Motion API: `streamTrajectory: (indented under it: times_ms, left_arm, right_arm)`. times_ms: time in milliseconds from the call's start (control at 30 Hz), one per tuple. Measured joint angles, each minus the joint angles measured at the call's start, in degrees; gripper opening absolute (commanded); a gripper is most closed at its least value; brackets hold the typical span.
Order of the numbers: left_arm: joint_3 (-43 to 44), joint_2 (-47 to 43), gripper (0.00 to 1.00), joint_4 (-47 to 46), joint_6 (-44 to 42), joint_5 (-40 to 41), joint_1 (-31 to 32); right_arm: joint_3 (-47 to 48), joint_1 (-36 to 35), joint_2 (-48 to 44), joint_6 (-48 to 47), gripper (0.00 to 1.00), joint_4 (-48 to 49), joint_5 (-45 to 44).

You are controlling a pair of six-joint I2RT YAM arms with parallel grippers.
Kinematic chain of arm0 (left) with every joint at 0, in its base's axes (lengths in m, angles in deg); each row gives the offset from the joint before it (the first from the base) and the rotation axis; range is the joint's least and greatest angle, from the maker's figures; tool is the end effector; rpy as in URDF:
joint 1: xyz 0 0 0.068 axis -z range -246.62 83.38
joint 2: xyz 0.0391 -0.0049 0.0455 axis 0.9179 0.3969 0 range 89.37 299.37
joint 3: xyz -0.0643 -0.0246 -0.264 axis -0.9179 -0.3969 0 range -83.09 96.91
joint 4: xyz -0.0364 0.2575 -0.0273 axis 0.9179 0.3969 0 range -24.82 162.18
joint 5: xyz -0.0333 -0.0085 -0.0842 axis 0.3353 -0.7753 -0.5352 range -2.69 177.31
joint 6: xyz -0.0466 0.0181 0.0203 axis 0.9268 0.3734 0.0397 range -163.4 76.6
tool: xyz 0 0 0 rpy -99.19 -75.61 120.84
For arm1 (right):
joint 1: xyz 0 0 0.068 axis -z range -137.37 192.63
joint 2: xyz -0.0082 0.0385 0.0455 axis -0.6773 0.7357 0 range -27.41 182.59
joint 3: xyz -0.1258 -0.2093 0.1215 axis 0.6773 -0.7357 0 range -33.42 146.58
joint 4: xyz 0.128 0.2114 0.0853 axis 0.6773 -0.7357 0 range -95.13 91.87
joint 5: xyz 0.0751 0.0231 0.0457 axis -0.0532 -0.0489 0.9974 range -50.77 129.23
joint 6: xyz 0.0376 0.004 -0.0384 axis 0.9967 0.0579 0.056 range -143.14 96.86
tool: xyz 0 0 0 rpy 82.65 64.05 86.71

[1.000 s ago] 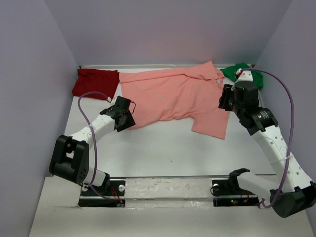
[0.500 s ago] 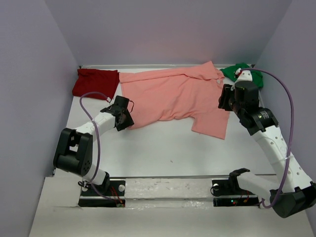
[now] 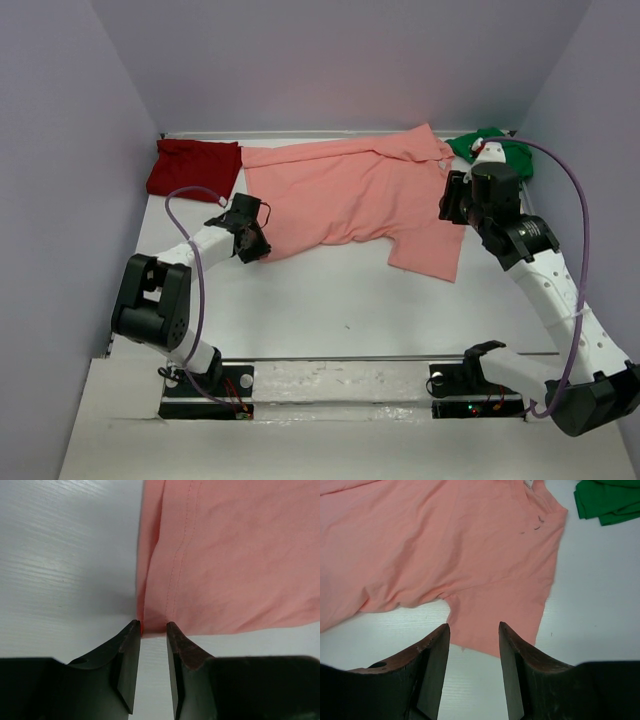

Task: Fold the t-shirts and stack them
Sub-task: Flatten out the tshirt

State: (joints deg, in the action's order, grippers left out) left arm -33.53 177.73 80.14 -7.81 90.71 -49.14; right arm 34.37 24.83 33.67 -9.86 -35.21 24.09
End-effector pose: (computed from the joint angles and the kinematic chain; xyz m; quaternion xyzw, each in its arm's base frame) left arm 0.2923 -0.0898 0.1822 -0.1587 0.9367 -0.1136 0.2907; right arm 0.2143 0.0591 0.3779 0.0315 0.8620 0.0219 0.5055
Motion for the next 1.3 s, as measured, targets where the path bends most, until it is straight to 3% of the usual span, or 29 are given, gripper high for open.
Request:
streamTrajectory:
  times_ms: [233, 333, 367, 433, 867, 1300]
  left_arm:
    - [0.1, 0.7, 0.34, -0.5, -0.2, -1.0, -0.2]
    - [0.1, 0.8, 0.22, -0.6, -0.2, -1.4, -0.3]
    - [0.1, 0.8, 0.11, -0.6, -0.3, -1.5, -0.3]
    - [0.1, 0.8, 0.00, -0.6, -0.5, -1.6, -0.5]
    - [2.7, -0.5, 0.00, 0.8, -0.4, -0.9, -1.4]
    - [6.6, -0.6, 0.00, 2.7, -1.2, -0.1, -7.9]
  right_arm:
    - [0.0, 0.0, 0.4, 0.0, 0.50, 0.0, 0.2]
    - [0.0, 0.0, 0.8, 0.0, 0.49, 0.0, 0.5]
    - [0.0, 0.0, 0.9, 0.0, 0.49, 0.0, 0.6]
    - [0.0, 0.0, 1.1, 0.0, 0.49, 0.0, 0.6]
    - [0.0, 0.0, 2.0, 0.0, 0.49, 0.2, 0.9]
    - [0.0, 0.0, 2.5, 0.0, 0.49, 0.2, 2.2]
